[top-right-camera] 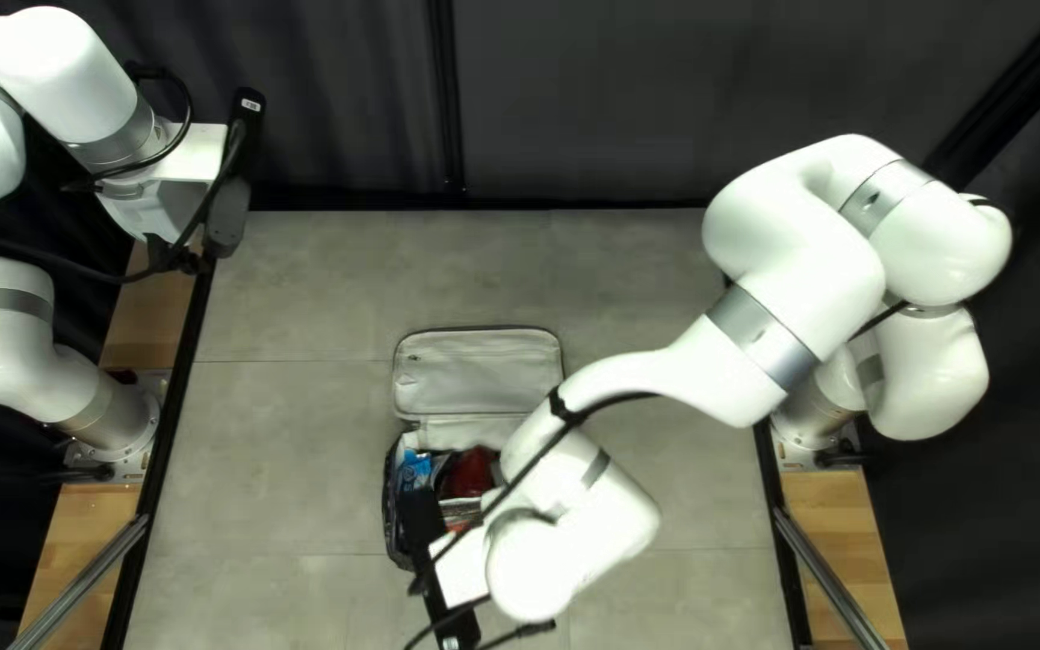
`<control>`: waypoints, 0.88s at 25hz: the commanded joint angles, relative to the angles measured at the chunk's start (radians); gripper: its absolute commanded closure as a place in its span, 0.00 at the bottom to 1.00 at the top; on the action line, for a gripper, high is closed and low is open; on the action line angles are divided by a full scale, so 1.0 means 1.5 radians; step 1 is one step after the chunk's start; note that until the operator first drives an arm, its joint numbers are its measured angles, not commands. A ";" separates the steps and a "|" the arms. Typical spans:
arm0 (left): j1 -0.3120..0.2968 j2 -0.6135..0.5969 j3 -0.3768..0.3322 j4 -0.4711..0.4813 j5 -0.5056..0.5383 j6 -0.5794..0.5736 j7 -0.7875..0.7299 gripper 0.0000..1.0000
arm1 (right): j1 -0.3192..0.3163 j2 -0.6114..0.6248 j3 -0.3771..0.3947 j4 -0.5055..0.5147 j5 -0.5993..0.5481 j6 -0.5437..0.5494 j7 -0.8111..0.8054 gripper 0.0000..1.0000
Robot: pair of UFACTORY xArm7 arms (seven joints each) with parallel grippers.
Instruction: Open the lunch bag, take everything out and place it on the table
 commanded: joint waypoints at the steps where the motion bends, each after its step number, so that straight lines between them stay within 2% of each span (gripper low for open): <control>1: 0.000 0.000 0.000 0.000 0.000 0.000 0.000 0.00 | -0.016 0.013 -0.009 -0.020 0.003 -0.035 -0.002 0.00; 6: 0.000 0.000 0.000 0.000 0.000 0.000 0.000 0.00 | -0.027 0.019 -0.013 -0.031 0.006 -0.056 -0.005 0.00; 7: 0.000 0.000 0.000 0.000 0.000 0.000 0.000 0.00 | -0.027 0.021 -0.013 -0.030 0.007 -0.057 -0.006 0.60; 8: 0.000 0.000 0.000 0.000 0.000 0.000 0.000 0.00 | -0.027 0.022 -0.013 -0.028 0.007 -0.056 -0.006 0.99; 19: 0.000 0.000 0.000 0.000 0.000 0.000 0.000 0.00 | -0.022 0.020 -0.013 -0.032 -0.005 -0.055 -0.005 1.00; 22: 0.000 0.000 0.000 0.000 0.000 0.000 0.000 0.00 | -0.025 -0.003 -0.003 -0.017 0.007 -0.025 -0.035 1.00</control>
